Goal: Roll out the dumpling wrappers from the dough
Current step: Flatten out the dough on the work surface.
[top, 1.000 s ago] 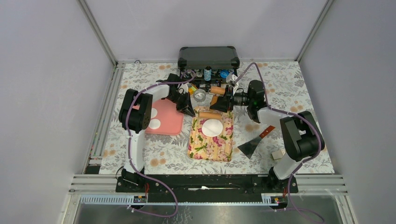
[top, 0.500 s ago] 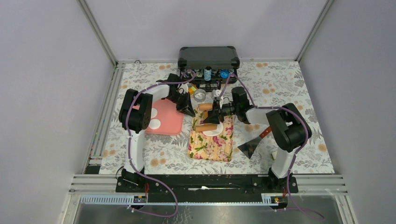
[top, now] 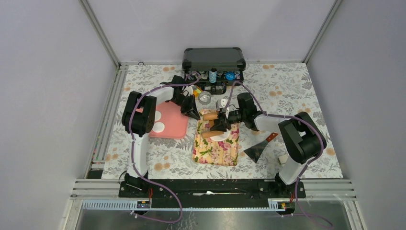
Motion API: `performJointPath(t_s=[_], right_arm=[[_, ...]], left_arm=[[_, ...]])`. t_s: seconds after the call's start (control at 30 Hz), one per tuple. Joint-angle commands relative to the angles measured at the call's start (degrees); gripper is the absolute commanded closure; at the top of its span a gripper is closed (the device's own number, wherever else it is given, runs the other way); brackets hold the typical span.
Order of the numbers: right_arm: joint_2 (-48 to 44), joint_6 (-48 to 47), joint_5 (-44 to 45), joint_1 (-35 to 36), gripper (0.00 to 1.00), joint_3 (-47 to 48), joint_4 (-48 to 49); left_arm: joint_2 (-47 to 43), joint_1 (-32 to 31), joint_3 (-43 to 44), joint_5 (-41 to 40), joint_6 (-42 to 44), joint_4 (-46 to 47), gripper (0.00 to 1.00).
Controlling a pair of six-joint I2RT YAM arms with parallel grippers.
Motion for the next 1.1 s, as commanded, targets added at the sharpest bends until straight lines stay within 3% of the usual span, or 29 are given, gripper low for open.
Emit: performJointPath(t_s=[0.0, 0.37, 0.87, 1.07], right_arm=[[0.1, 2.2, 2.7, 1.4, 1.00, -4.3, -3.6], [1.7, 10.7, 3.2, 1.7, 1.00, -10.5, 5.9], [-4.1, 6.2, 3.0, 2.0, 1.00, -24.0, 25.9], [-5.6, 6.9, -2.8, 2.1, 1.00, -25.2, 29.0]], left_arm=[[-2.6, 0.0, 0.6, 0.8, 1.2, -0.2, 1.00], [-2.9, 0.4, 0.5, 0.7, 1.3, -0.5, 1.00], [-2.6, 1.0, 1.0, -0.2, 1.5, -0.7, 1.00], [-2.5, 1.2, 1.5, -0.7, 1.7, -0.9, 1.00]])
